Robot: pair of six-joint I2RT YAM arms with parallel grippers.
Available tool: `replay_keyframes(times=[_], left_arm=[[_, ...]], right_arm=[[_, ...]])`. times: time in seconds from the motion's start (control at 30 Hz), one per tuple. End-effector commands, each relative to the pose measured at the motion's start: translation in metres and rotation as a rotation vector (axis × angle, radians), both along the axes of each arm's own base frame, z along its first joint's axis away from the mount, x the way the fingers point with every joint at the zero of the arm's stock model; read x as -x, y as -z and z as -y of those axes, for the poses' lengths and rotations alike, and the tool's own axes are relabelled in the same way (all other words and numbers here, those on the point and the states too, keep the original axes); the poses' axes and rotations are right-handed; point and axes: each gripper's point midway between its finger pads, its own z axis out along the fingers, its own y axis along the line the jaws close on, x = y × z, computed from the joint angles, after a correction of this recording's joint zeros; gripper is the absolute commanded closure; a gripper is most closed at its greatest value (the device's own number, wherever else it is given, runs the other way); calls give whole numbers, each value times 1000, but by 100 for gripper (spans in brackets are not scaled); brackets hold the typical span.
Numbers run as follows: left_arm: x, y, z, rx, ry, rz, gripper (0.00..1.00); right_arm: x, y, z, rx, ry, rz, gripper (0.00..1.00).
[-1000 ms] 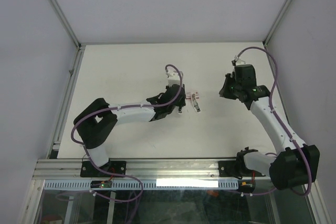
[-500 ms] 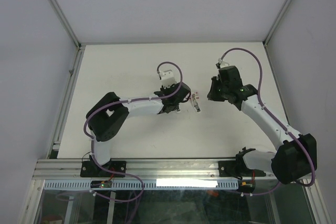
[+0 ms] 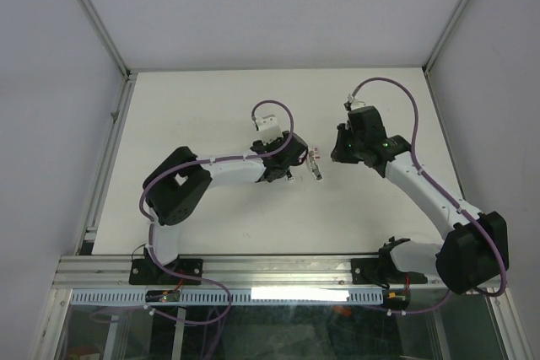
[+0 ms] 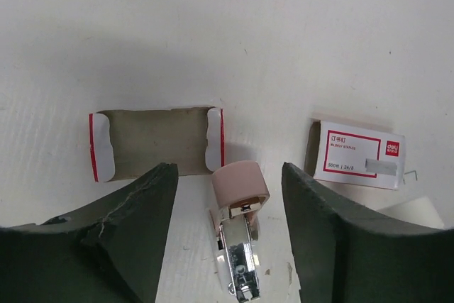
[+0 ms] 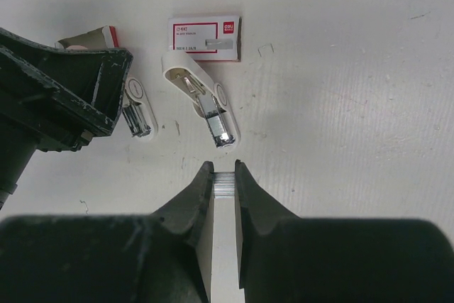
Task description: Load the staples into the stapler
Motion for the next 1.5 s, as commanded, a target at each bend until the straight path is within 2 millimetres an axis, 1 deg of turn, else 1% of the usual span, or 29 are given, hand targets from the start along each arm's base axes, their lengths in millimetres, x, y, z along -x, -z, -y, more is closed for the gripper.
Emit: replay_keyframes(times=[0.0, 0.13, 0.17, 0.27, 0.4, 0.5, 0.53, 0.6, 0.67, 0.73, 0.8, 0.87, 0.9, 0.97, 1.1, 1.23, 1.3, 1.47], left_arm=[[-1, -32, 12, 61, 18, 45, 31], [3, -67, 8, 86, 52, 87, 5], [4, -76, 5, 84, 65, 101, 2], [4, -103, -14, 99, 117, 115, 1], [-1, -123, -52, 168, 249, 73, 1], [-2, -143, -80, 215, 357, 68, 1], [2, -160, -87, 232, 393, 84, 1], [8, -183, -91, 257, 469, 114, 1], [10, -205, -100, 241, 506, 150, 1], [7, -222, -114, 214, 529, 173, 1], [0, -230, -132, 201, 511, 182, 1], [-9, -230, -154, 190, 456, 192, 1], [-11, -230, -161, 193, 439, 202, 1], [-16, -229, -175, 211, 402, 230, 1], [-25, -218, -204, 221, 319, 252, 1], [-26, -201, -214, 196, 293, 226, 1], [-26, -199, -218, 179, 278, 225, 1], [-26, -206, -231, 132, 222, 259, 1]], right_arm=[[-17, -26, -10, -34, 9, 90, 86], [-16, -30, -20, -39, -13, 94, 86], [-16, -31, -24, -42, -24, 99, 86], [-15, -38, -42, -62, -87, 134, 86], [-13, -42, -69, -86, -202, 162, 85], [-11, -39, -89, -59, -275, 167, 85], [-11, -35, -95, -39, -297, 166, 85], [-10, -34, -108, -21, -335, 179, 85], [-10, -26, -121, 10, -369, 186, 85], [-7, -19, -132, 33, -405, 190, 85], [-6, -11, -142, 55, -435, 195, 85], [-2, 0, -151, 77, -460, 192, 85], [-3, 5, -153, 84, -464, 192, 85], [-5, 14, -155, 96, -468, 184, 86], [-9, 31, -154, 127, -461, 174, 85], [-14, 45, -151, 168, -444, 167, 86], [-16, 48, -150, 180, -435, 166, 86], [-20, 57, -147, 205, -418, 157, 86]])
